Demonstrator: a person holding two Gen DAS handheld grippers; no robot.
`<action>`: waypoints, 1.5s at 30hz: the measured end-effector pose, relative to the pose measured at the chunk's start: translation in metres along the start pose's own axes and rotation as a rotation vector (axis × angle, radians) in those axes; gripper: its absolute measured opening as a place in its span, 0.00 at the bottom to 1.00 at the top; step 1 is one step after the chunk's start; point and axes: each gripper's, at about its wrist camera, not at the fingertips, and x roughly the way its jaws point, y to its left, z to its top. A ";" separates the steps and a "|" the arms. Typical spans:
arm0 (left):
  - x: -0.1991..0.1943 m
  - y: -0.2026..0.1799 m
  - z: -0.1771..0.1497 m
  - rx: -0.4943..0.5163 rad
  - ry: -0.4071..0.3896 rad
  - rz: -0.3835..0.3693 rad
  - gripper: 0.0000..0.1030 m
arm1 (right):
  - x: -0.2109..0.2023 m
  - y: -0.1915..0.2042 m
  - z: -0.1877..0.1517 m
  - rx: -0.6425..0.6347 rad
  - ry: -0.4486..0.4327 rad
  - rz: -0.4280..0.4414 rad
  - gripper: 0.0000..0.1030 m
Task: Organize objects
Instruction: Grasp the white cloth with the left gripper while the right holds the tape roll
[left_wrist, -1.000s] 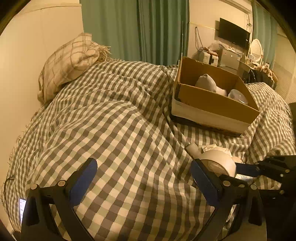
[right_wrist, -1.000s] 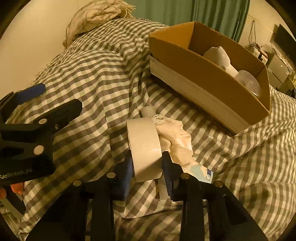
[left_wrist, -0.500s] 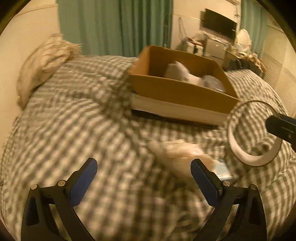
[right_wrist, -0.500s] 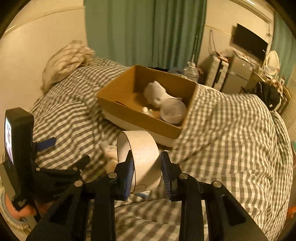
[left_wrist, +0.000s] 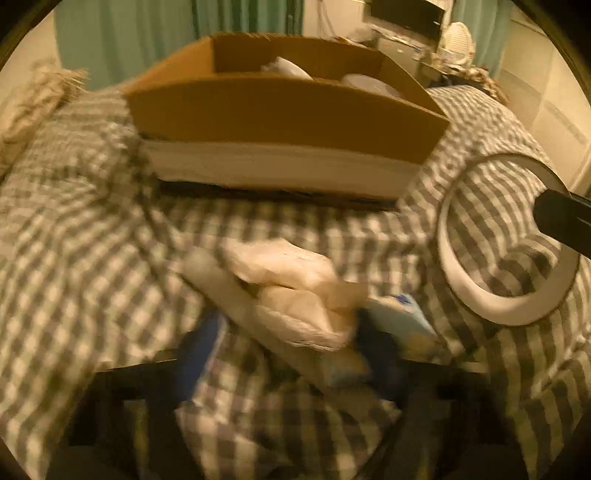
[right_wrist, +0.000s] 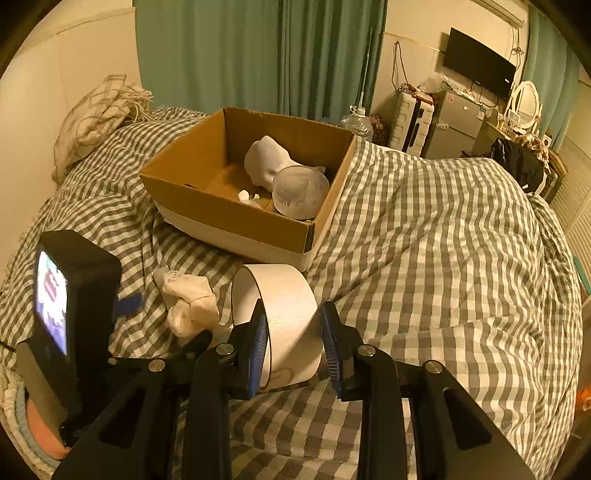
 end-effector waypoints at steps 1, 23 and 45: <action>-0.001 -0.001 -0.001 0.003 0.002 -0.035 0.31 | 0.000 0.001 0.000 0.000 0.001 0.001 0.27; -0.143 0.020 0.030 0.026 -0.310 -0.021 0.15 | -0.091 0.019 0.017 -0.027 -0.178 -0.026 0.24; -0.072 0.056 0.169 0.018 -0.309 0.018 0.15 | 0.014 0.026 0.177 -0.143 -0.177 -0.063 0.07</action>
